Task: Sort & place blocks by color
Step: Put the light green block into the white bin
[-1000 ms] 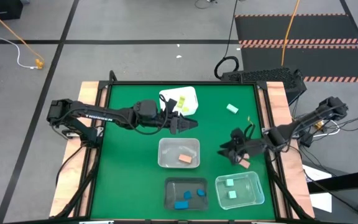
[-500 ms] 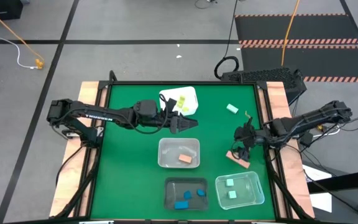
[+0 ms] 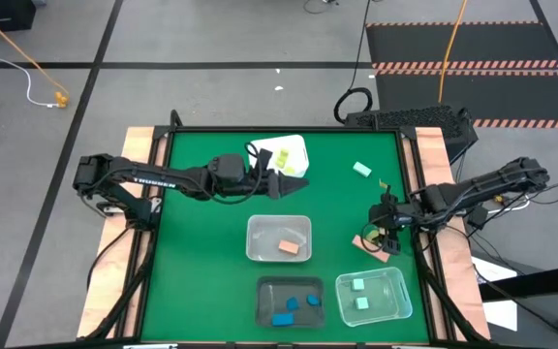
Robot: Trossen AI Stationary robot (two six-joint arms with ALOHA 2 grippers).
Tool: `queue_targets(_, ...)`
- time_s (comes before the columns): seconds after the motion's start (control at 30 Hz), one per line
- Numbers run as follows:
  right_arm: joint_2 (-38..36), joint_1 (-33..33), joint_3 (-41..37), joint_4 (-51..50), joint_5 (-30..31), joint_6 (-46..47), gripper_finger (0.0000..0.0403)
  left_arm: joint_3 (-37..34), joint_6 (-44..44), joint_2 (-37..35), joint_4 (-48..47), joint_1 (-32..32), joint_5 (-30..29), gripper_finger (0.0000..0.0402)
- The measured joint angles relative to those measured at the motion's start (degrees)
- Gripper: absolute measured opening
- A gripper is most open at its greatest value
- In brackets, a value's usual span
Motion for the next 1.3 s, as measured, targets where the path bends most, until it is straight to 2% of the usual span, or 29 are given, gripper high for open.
queue_targets(0.4, 5.29, 0.02, -4.19, 5.28, 0.37, 4.69, 0.0276, -0.01, -0.69, 0.0, 0.02, -0.17, -1.55, 0.0214)
queue_targets(0.5, 6.62, 0.02, -4.4, 5.34, 1.54, 5.06, 0.0262, -0.01, -0.72, 0.0, 0.02, -0.17, -1.55, 0.0214)
queue_targets(0.63, 8.15, 0.02, -4.44, 5.71, 1.56, 5.09, 0.0215, -0.01, -0.84, 0.0, 0.02, -0.17, -1.57, 0.0214)
queue_targets(0.8, 9.57, 0.02, -4.37, 5.92, 1.58, 6.95, 0.0116, -0.03, -0.83, 0.0, 0.02, -0.17, -1.57, 0.0214)
queue_targets(0.83, 9.6, 0.02, -4.37, 6.18, 1.64, 7.08, 0.0108, -0.03, -0.8, 0.0, 0.02, -0.17, -1.57, 0.0214)
queue_targets(1.17, 7.25, -2.82, -4.5, 17.62, 1.87, 7.69, 0.0108, -0.03, 0.24, 0.0, -0.01, -0.12, -2.6, 0.0214)
queue_targets(1.3, 6.05, -6.69, -4.5, 26.35, 6.24, 4.85, 0.0108, -0.03, 1.02, 0.0, 0.02, -0.13, -2.6, 0.0214)
